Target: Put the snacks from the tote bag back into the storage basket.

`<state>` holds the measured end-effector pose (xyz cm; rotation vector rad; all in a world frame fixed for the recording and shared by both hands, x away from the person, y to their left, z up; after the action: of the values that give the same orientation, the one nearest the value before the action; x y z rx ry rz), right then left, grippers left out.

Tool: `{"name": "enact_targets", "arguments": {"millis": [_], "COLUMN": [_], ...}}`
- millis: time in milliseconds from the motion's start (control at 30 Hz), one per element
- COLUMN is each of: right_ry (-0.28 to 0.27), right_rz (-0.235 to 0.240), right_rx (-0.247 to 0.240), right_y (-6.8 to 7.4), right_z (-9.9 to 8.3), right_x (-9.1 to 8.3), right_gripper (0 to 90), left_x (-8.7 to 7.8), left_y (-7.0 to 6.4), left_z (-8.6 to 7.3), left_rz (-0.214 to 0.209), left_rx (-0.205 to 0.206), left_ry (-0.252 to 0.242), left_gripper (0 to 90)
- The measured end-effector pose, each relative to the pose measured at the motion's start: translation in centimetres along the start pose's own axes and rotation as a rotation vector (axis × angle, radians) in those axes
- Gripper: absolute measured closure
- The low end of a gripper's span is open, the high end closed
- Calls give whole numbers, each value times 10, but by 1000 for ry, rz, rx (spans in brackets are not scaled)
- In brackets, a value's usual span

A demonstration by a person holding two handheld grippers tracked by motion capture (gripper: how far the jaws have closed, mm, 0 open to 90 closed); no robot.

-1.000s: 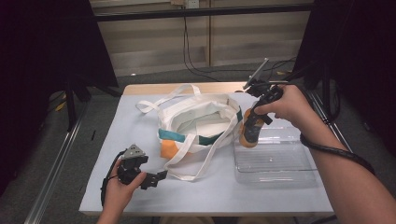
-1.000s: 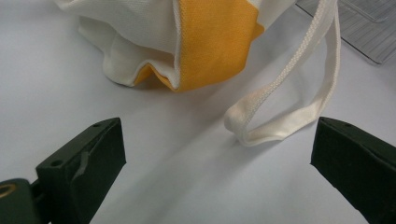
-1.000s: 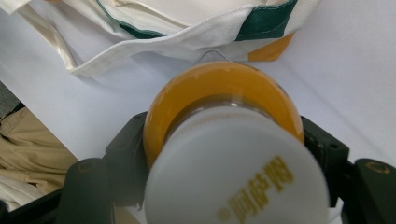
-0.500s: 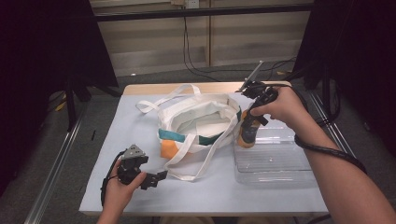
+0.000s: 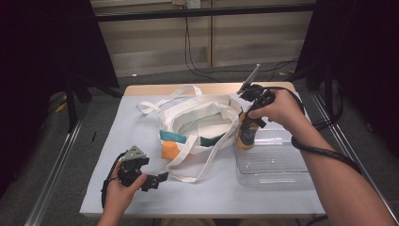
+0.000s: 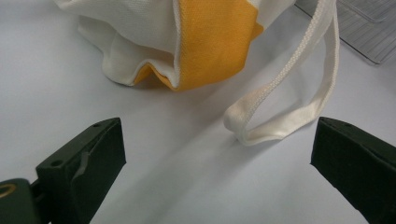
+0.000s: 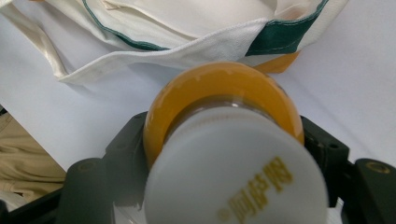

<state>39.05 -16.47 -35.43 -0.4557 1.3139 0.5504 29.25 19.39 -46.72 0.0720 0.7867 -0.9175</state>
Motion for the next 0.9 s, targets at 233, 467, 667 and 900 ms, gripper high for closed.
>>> {"name": "enact_targets", "arguments": {"millis": [233,467,667,900], "right_ry": [4,-8,0,10], "right_rz": [-1,-1,0,2], "right_rx": [-3,-9,-8,4], "right_y": [0,1,1,2], "right_z": [1,2,2,2], "right_x": [4,9,11,12], "right_gripper": [305,305,305,305], "left_x": [0,0,0,-1], "left_y": [0,0,0,0], "left_z": [0,0,0,0], "left_rz": [1,2,1,2], "left_rx": [1,1,0,0], "left_ry": [3,3,2,3], "left_gripper": [28,28,28,28]}}
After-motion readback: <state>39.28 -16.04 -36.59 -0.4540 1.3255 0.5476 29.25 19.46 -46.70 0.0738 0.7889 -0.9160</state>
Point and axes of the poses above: each handheld gripper's, and its own axes: x roughly forward along the jaws, z roughly out of its top, y roughly to its left, the point moved 4 cm from there along x, roughly forward along the jaws, and after that the axes turned 7 degrees about -z, right-handed, at the moved point
